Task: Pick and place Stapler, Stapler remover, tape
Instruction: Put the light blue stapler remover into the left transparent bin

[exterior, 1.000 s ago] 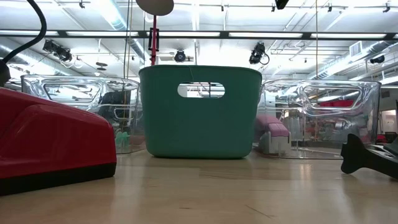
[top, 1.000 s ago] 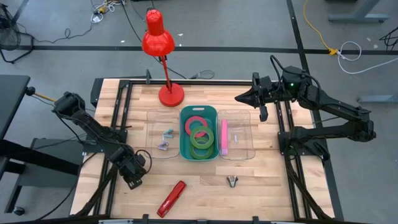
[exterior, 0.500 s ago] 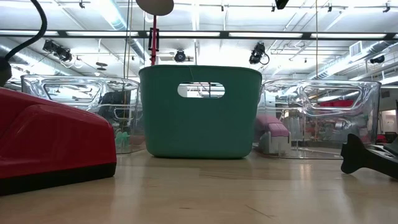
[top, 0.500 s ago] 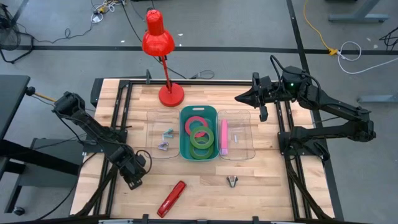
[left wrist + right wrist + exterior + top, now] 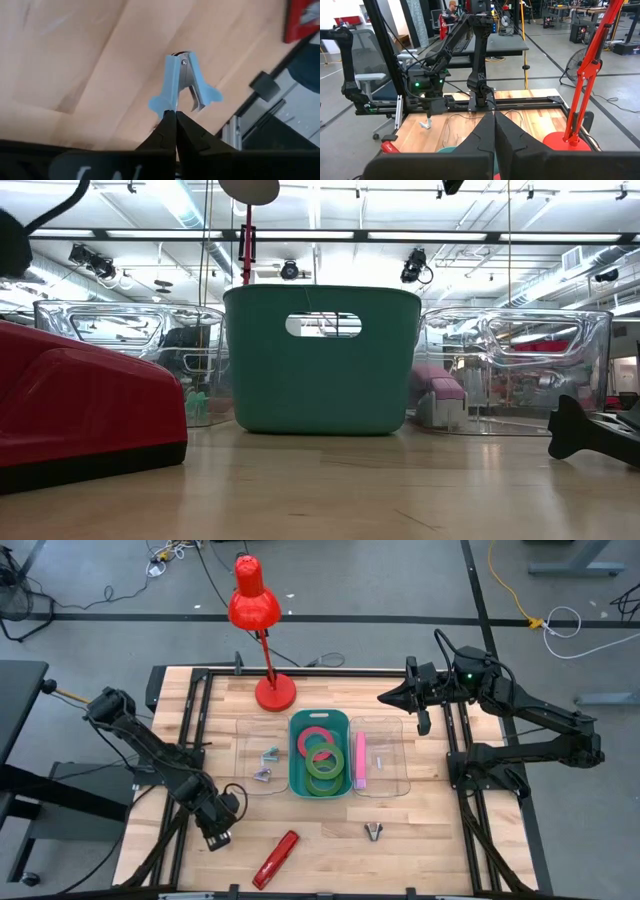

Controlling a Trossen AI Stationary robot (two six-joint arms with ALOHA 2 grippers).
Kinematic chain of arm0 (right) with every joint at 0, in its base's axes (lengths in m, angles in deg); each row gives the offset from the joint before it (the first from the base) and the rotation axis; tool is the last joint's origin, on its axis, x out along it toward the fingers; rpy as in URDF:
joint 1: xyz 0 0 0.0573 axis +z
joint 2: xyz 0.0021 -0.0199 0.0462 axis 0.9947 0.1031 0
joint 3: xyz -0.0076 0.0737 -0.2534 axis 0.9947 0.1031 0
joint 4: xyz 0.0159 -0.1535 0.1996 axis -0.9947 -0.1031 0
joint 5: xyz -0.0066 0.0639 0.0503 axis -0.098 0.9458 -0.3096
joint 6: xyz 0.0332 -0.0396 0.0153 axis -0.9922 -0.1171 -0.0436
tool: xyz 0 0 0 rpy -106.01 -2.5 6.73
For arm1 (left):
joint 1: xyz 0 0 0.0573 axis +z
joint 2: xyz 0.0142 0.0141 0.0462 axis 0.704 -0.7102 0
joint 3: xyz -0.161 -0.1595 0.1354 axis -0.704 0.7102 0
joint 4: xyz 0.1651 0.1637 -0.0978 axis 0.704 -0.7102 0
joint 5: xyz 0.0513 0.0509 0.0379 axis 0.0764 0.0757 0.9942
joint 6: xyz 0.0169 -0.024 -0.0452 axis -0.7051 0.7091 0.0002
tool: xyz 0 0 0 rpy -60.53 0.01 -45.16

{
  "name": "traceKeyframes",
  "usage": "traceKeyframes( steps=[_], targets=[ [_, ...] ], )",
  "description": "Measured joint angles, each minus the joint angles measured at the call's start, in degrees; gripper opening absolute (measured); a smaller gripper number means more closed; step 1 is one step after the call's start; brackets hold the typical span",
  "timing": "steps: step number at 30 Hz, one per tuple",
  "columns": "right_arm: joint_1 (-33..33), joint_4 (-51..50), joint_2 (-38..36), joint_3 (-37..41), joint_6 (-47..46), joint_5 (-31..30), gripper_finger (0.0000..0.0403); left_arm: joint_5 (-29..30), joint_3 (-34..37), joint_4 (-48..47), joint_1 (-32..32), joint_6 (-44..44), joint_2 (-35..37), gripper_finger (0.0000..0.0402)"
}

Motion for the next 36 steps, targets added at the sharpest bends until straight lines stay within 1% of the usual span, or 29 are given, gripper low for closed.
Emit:
traceKeyframes(
  steps=[6, 12, 17, 19, 25, 36],
  targets=[
    [0.0, 0.1, 0.0, 0.0, 0.0, 0.0, 0.0004, 2.0, -2.6, -0.4, 0.4, -4.0, 0.0, 0.0],
    [0.0, 0.9, 0.0, 0.0, 0.0, 0.0, 0.0004, 4.4, -5.4, -1.1, 2.8, -9.7, 0.0, 0.0],
    [0.0, 0.9, 0.0, 0.0, 0.0, 0.0, 0.0004, 6.8, -8.2, -7.2, 5.8, -15.5, 0.0, 0.0],
    [0.0, 0.9, 0.0, 0.0, 0.0, 0.0, 0.0004, 7.3, -9.3, -9.3, 7.2, -18.1, 0.0, 0.0],
    [0.0, 0.9, 0.0, 0.0, 0.0, 0.0, 0.0004, 7.8, -12.7, -11.0, 12.5, -26.8, 0.1, 0.0],
    [0.0, 0.9, 0.0, 0.0, 0.0, 0.0, 0.0004, 8.6, -19.7, -15.3, 24.4, -42.7, 0.1, 0.0]
  ],
)
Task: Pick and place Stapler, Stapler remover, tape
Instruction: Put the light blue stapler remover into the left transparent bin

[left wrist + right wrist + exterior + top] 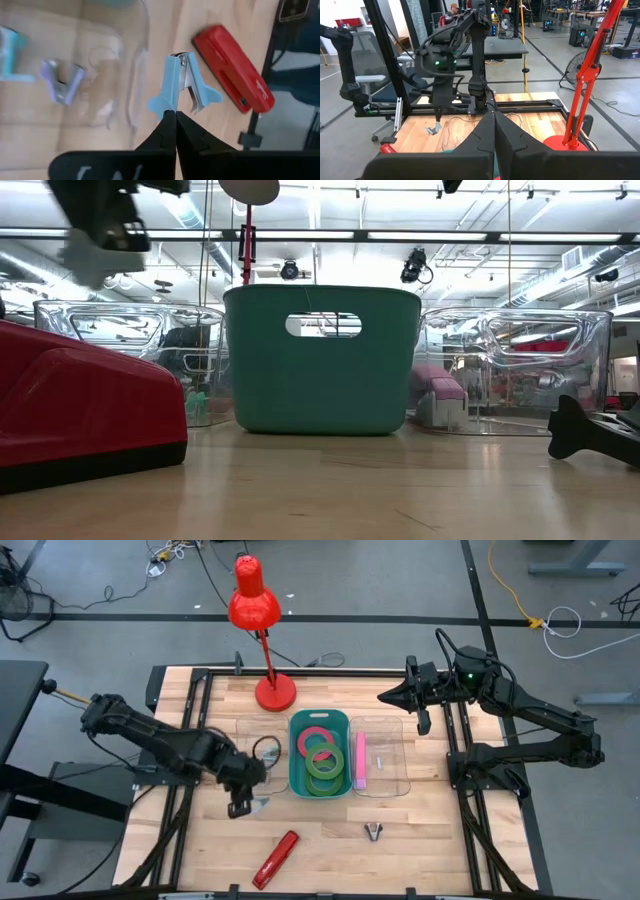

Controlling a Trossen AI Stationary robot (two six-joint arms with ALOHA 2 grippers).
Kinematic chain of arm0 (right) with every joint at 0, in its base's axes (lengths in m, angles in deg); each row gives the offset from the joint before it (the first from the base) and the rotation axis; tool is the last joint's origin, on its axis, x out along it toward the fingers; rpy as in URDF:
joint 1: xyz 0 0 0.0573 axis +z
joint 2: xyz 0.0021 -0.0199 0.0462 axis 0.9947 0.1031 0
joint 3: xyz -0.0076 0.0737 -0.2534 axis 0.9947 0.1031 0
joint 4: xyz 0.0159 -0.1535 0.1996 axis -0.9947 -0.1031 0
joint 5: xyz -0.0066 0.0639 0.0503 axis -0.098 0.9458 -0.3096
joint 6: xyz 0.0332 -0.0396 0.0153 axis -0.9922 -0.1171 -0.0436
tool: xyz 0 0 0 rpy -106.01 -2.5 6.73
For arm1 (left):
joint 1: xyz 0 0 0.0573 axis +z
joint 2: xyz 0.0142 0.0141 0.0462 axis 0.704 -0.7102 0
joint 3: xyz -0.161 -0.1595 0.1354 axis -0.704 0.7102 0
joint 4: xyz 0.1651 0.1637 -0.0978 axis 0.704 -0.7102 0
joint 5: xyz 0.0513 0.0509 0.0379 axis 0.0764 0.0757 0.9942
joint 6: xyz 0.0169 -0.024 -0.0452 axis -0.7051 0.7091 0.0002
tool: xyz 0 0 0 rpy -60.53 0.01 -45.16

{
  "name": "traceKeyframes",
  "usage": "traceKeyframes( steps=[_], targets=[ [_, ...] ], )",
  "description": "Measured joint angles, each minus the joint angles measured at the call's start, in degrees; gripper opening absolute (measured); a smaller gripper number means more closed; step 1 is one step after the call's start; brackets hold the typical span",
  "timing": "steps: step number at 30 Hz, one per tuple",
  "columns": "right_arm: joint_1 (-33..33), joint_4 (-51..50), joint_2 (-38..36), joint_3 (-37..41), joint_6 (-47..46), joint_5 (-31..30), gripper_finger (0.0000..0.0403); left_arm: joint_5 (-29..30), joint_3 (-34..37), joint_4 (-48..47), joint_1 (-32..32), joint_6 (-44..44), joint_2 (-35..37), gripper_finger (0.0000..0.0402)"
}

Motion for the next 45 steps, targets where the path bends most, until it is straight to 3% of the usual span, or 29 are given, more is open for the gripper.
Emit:
traceKeyframes(
  steps=[23, 38, 45],
  targets=[
    [0.1, 0.0, 0.0, 0.0, 1.0, 0.0, 0.0004, -2.2, -1.5, -5.8, 17.0, -22.6, 0.0, 0.0],
    [0.1, -0.1, 0.0, 0.0, 1.0, 0.0, 0.0004, -3.4, 7.0, -5.3, 26.5, -35.3, -0.1, 0.0],
    [0.0, -0.1, 0.4, 0.0, 0.9, -0.7, 0.0004, -2.7, 9.1, 0.0, 30.9, -38.0, -0.1, 0.0]
  ],
)
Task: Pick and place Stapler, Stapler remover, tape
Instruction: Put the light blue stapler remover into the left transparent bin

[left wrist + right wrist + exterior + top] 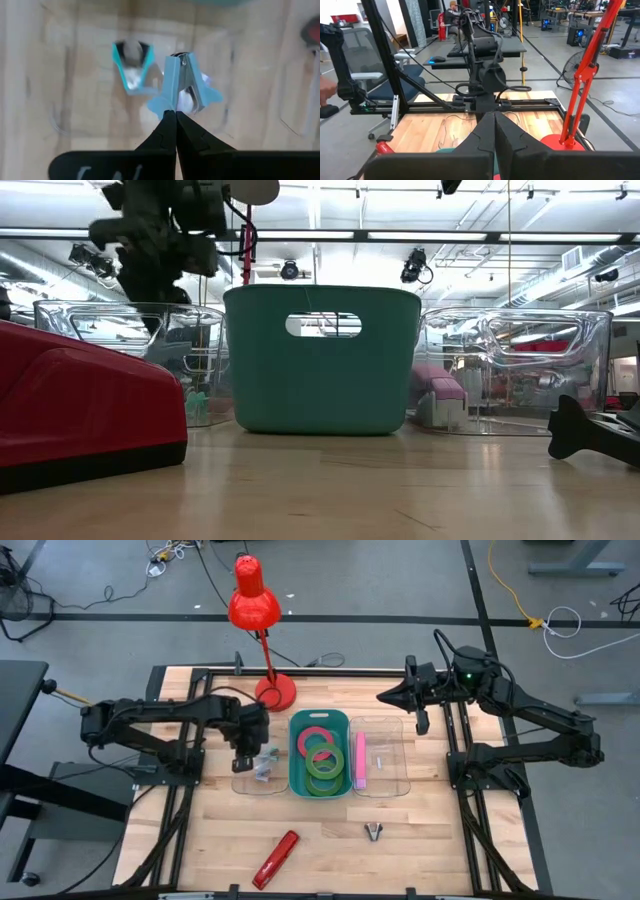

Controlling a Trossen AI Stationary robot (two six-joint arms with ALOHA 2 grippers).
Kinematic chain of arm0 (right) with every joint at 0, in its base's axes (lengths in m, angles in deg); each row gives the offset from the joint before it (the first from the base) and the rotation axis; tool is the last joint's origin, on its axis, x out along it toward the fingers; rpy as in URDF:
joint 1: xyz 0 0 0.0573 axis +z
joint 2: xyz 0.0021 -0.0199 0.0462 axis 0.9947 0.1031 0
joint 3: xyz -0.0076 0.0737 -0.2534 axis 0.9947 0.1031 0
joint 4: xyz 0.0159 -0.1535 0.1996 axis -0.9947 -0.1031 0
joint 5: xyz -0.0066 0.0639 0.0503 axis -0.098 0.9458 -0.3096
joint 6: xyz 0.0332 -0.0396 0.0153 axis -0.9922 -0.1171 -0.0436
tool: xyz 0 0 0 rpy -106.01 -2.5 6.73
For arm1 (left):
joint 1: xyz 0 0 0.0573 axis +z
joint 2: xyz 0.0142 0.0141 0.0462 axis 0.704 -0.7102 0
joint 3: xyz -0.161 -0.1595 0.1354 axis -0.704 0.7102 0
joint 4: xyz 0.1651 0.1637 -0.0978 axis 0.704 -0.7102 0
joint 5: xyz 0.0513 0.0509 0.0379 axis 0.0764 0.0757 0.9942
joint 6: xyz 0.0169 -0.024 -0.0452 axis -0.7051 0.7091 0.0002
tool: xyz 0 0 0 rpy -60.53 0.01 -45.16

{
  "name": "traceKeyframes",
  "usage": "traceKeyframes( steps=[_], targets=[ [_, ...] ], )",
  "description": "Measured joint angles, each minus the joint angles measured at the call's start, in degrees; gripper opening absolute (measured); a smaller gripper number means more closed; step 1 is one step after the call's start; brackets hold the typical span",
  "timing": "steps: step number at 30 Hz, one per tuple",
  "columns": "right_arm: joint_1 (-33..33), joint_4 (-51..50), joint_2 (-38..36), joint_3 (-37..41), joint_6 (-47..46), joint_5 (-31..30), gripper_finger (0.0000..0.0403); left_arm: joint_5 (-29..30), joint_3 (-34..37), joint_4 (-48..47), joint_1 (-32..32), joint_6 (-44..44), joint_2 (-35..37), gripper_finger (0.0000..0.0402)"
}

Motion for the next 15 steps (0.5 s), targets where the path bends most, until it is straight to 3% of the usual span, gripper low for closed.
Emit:
traceKeyframes(
  steps=[6, 15],
  targets=[
    [0.0, 0.1, 1.6, 0.0, -0.5, -0.1, 0.0004, 0.3, 0.5, 5.4, 2.2, -3.9, 0.0, 0.0],
    [0.0, 0.6, 2.9, 0.0, -0.5, 0.1, 0.0004, 0.2, 0.5, 5.6, 3.7, -3.9, 0.0, 0.0]
  ],
)
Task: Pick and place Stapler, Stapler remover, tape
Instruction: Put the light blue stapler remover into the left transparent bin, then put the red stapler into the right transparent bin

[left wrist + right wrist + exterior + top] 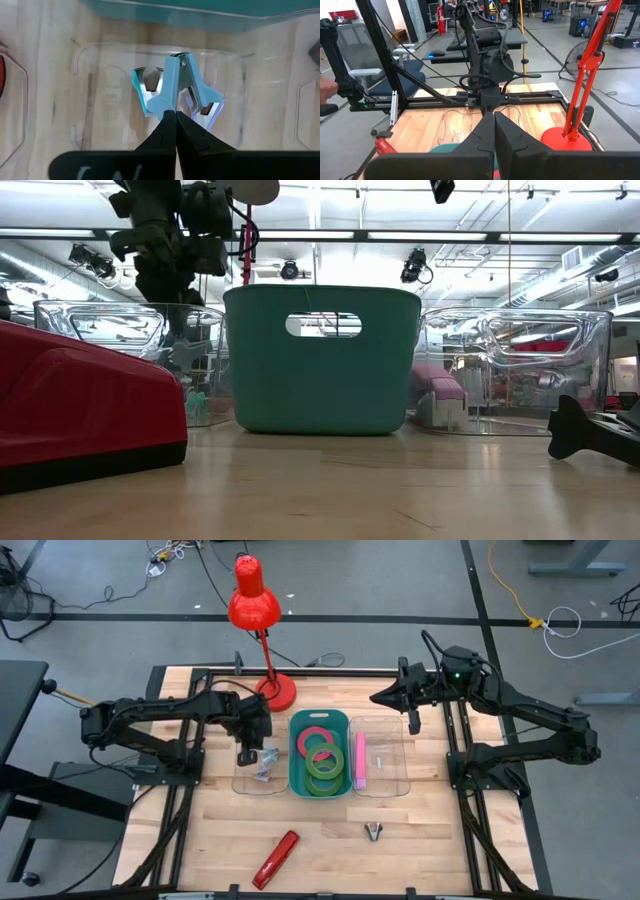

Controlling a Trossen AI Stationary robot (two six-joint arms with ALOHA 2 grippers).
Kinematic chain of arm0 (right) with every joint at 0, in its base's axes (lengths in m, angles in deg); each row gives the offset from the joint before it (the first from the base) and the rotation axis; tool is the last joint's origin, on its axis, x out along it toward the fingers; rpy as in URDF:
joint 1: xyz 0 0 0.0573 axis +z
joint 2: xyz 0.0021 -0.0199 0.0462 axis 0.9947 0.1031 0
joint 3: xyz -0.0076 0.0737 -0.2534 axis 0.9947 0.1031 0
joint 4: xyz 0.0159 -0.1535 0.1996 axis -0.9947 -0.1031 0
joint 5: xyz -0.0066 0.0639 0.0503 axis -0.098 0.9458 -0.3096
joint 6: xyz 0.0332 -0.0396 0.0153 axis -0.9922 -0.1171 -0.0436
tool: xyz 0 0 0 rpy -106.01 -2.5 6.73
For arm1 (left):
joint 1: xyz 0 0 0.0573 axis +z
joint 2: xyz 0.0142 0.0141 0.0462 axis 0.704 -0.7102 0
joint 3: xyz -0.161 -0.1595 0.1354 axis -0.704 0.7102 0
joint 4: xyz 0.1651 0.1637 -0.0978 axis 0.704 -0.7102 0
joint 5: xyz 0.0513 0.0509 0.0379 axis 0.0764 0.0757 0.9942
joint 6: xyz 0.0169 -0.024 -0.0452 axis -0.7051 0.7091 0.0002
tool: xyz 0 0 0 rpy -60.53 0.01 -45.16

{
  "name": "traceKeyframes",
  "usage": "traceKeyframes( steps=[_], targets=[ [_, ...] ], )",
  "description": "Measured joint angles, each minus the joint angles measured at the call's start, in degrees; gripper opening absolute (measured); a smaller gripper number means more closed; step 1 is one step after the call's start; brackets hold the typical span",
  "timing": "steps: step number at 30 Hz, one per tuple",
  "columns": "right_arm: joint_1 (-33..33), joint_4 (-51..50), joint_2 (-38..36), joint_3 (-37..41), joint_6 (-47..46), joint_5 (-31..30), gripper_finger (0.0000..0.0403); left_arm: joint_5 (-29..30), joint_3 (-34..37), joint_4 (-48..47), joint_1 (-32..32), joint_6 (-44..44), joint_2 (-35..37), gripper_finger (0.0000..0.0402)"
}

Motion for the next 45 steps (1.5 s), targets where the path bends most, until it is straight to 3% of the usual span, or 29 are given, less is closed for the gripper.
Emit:
traceKeyframes(
  steps=[7, 26, 38, 45],
  targets=[
    [0.0, 0.3, 0.0, 0.0, 0.0, 0.0, 0.0004, 0.5, 0.0, 0.0, 0.0, 0.9, 0.0, 0.0028],
    [0.0, 0.3, 0.0, 0.0, 0.0, 0.0, 0.0004, 2.6, -0.4, -0.3, -0.1, 5.1, 0.0, 0.0204],
    [0.0, 0.3, 0.0, 0.0, 0.0, 0.1, 0.0004, 1.5, -8.8, -0.8, -0.6, 10.8, 0.0, 0.0252],
    [0.0, 0.3, 0.0, 0.0, 0.1, 0.1, 0.0004, 1.0, -9.2, -1.0, -2.8, 12.4, 0.0, 0.0294]
  ],
)
